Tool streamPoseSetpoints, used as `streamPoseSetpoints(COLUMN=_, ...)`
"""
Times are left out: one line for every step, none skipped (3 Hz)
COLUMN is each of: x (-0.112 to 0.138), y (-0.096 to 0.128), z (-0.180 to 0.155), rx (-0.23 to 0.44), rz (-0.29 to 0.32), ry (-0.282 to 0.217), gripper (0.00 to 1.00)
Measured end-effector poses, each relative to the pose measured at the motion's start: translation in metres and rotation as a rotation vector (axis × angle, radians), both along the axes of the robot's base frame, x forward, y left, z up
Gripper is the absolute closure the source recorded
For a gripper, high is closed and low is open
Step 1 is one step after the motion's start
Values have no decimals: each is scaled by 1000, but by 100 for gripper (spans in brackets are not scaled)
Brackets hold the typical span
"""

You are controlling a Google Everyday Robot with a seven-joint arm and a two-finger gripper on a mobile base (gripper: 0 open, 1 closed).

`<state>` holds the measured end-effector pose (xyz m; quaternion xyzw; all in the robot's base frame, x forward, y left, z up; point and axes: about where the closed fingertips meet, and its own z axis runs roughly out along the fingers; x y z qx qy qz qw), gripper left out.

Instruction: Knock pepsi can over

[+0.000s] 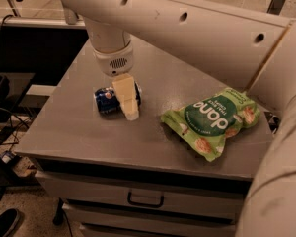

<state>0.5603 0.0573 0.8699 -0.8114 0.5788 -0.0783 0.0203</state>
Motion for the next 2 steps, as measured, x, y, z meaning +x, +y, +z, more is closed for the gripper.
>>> streamPoseSetpoints(x=-3, y=-2, z=-5, rx=16, rz=-5, ry=36, gripper=0)
streamPoseSetpoints(x=-3, y=-2, z=-5, rx=18, rz=-5, ry=40, gripper=0)
